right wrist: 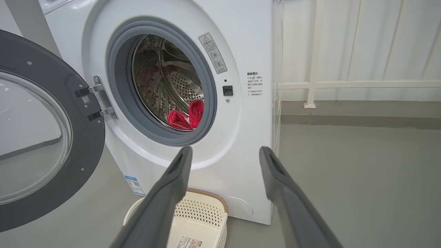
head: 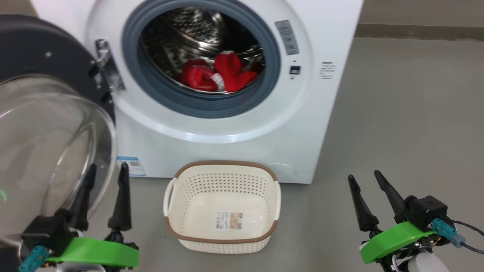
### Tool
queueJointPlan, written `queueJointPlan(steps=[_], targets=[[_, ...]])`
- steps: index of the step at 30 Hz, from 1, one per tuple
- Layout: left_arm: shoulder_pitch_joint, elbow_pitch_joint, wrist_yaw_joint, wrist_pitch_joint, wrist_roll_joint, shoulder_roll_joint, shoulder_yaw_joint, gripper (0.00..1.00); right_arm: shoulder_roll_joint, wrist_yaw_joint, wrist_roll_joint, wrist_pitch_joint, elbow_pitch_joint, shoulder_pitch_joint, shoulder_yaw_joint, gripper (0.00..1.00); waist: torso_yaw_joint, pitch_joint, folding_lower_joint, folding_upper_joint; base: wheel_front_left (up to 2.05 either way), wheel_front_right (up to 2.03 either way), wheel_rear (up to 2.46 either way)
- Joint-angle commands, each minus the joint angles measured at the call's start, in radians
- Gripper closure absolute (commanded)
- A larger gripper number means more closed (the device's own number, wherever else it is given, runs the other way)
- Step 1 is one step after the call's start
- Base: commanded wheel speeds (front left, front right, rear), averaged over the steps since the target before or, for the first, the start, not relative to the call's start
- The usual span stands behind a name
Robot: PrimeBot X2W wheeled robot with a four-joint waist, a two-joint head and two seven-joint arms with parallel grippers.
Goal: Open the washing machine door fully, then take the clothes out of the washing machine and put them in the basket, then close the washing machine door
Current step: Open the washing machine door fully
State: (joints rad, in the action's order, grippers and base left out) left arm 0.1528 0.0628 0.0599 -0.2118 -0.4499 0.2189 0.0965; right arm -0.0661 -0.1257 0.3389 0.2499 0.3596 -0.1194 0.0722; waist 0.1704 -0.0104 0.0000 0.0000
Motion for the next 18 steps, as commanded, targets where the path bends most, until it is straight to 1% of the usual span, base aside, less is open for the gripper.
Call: queueJointPlan(steps=[1, 6, 10, 13, 17, 18], targets=[[0.005, -0.024, -0.013, -0.008, 0.009, 0.018, -0.024, 0.0, -0.011, -0.005, -0.018, 0.012, -0.033, -0.013, 0.013, 0.0, -0.074, -0.014, 0.0, 0.0, 0.0, 0.0, 0.0], [-0.038, 0.032, -0.023, -0.025, 0.014, 0.011, -0.013, 0.0, -0.016, -0.005, -0.036, 0.012, -0.05, -0.016, 0.011, 0.0, -0.132, -0.02, 0.0, 0.0, 0.0, 0.0, 0.0], [-0.054, 0.08, -0.017, -0.031, 0.026, 0.007, -0.006, 0.0, -0.021, -0.005, -0.041, 0.012, -0.064, -0.013, 0.009, 0.0, -0.167, -0.026, 0.0, 0.0, 0.0, 0.0, 0.0], [-0.067, 0.106, -0.01, -0.04, 0.026, -0.003, -0.019, 0.0, -0.028, -0.005, -0.043, 0.012, -0.075, -0.008, 0.002, 0.0, -0.184, -0.03, 0.0, 0.0, 0.0, 0.0, 0.0], [-0.085, 0.132, -0.018, -0.045, 0.038, -0.001, -0.019, 0.0, -0.033, -0.005, -0.043, 0.012, -0.085, 0.002, -0.004, 0.0, -0.197, -0.038, 0.0, 0.0, 0.0, 0.0, 0.0], [-0.093, 0.14, -0.028, -0.046, 0.032, -0.005, -0.019, 0.0, -0.035, -0.005, -0.043, 0.012, -0.088, 0.006, -0.003, 0.0, -0.201, -0.042, 0.0, 0.0, 0.0, 0.0, 0.0]])
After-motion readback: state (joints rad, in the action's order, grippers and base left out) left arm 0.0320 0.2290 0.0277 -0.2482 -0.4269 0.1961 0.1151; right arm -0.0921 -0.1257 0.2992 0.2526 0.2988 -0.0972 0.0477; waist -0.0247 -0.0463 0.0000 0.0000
